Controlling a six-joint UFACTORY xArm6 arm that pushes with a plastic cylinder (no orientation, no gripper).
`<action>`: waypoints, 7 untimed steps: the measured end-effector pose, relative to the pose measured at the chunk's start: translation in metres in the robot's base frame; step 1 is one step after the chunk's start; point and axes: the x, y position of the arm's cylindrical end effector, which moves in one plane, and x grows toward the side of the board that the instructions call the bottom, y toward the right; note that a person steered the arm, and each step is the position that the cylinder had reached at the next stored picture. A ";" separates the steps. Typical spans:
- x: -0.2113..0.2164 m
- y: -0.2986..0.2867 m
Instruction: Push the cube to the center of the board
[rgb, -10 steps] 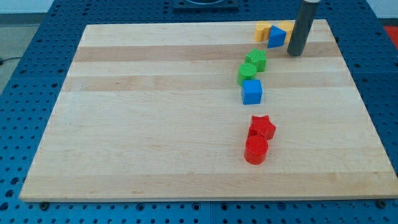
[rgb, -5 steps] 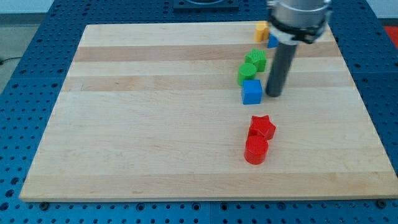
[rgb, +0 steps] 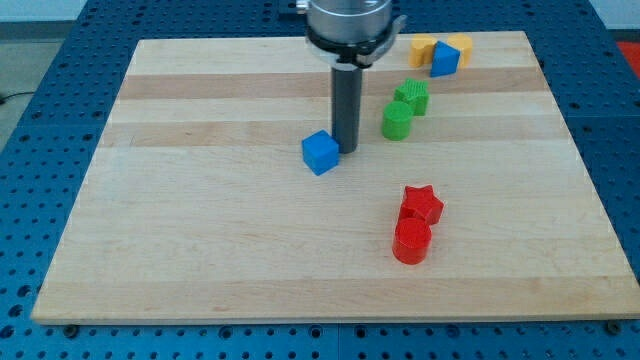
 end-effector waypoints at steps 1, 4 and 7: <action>0.031 0.033; 0.036 -0.097; 0.036 -0.142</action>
